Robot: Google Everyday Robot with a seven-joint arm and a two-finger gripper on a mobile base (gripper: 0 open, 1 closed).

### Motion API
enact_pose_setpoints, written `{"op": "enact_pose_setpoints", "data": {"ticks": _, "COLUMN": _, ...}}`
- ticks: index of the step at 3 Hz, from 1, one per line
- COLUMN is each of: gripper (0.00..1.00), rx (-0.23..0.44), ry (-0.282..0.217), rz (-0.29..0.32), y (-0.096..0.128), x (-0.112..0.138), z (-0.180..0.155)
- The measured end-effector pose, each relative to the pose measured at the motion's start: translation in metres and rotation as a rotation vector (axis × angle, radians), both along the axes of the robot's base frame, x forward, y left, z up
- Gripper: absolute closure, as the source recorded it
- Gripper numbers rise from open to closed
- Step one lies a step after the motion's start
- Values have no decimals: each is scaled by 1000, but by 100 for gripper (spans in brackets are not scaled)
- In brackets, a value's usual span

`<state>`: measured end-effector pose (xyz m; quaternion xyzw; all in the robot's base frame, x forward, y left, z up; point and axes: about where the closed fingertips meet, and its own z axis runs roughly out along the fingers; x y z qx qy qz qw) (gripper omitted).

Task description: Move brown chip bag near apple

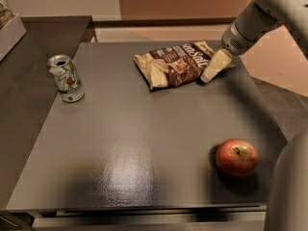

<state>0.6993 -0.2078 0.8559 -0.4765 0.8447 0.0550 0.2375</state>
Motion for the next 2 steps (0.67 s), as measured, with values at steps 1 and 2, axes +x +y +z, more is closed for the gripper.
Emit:
{"op": "enact_pose_setpoints", "data": {"ticks": 1, "gripper": 1, "rx": 9, "ry": 11, "rz": 0, "y": 5, "x": 5, "z": -7}}
{"op": "enact_pose_setpoints", "data": {"ticks": 2, "gripper": 21, "rx": 15, "ry": 28, "rz": 25, "y": 18, "x": 9, "z": -15}}
